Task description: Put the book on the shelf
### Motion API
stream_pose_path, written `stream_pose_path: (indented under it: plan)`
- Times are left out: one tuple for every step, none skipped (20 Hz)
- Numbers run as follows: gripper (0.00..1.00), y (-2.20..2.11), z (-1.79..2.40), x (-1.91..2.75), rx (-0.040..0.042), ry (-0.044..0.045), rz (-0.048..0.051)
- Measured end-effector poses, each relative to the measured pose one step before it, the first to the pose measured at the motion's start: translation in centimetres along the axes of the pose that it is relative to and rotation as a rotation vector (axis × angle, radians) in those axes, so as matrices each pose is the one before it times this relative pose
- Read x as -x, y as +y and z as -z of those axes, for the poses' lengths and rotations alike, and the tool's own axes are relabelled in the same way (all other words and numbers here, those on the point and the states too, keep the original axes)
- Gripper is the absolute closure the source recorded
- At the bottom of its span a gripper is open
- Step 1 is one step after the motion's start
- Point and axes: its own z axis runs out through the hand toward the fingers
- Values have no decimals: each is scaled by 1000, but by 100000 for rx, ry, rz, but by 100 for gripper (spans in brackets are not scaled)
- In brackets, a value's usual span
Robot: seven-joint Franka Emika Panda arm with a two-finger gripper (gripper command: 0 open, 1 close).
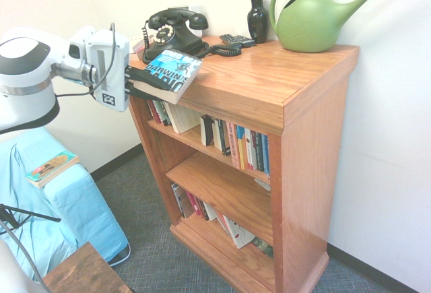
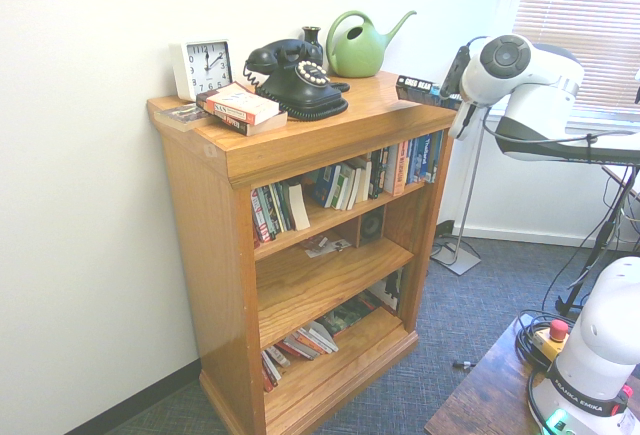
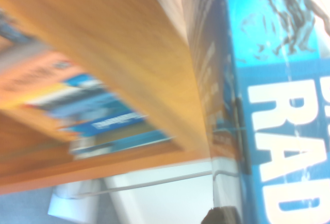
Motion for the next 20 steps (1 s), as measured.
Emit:
stream_pose_path:
  plan:
    - [100,123,1437,1182,-1770,-2510,-2291]
    - [100,67,1173,1228,-1770,-2298,-2093]
    - [100,-114,832,1238,-1837,-2460,-2097]
    - [100,-285,666,1451,-2310,-2770,-2514]
    - [100,-417,603,1730,-2733,-2976,-2512]
    - [100,-561,424,1811,-2727,-2959,-1992]
    - [100,-639,147,1851,-2512,-3409,-1883]
    - [100,-659,-137,1956,-1950,-3171,-1434]
    - [100,-552,-369,1598,-1777,-2552,-1149]
    - [100,-516,-584,1284,-1921,-2066,-975]
    - [100,-368,-718,919,-1832,-1901,-455]
    - [100,-231,-737,563,-1683,-1676,-276]
    - [100,-135,-782,264,-1969,-1141,-614]
    - [100,-3,-795,35,-1709,-726,-961]
    - [100,57,-870,-143,-1660,-423,-1057]
    - [100,55,-886,-403,-1737,-306,-1031]
    - [100,-25,-788,-695,-1644,-724,-942]
    - [100,-68,-865,-757,-1518,-1136,-848]
    - [100,-192,-1047,-679,-1915,-1635,-453]
    - [100,-279,-1177,-562,-2079,-1905,-306]
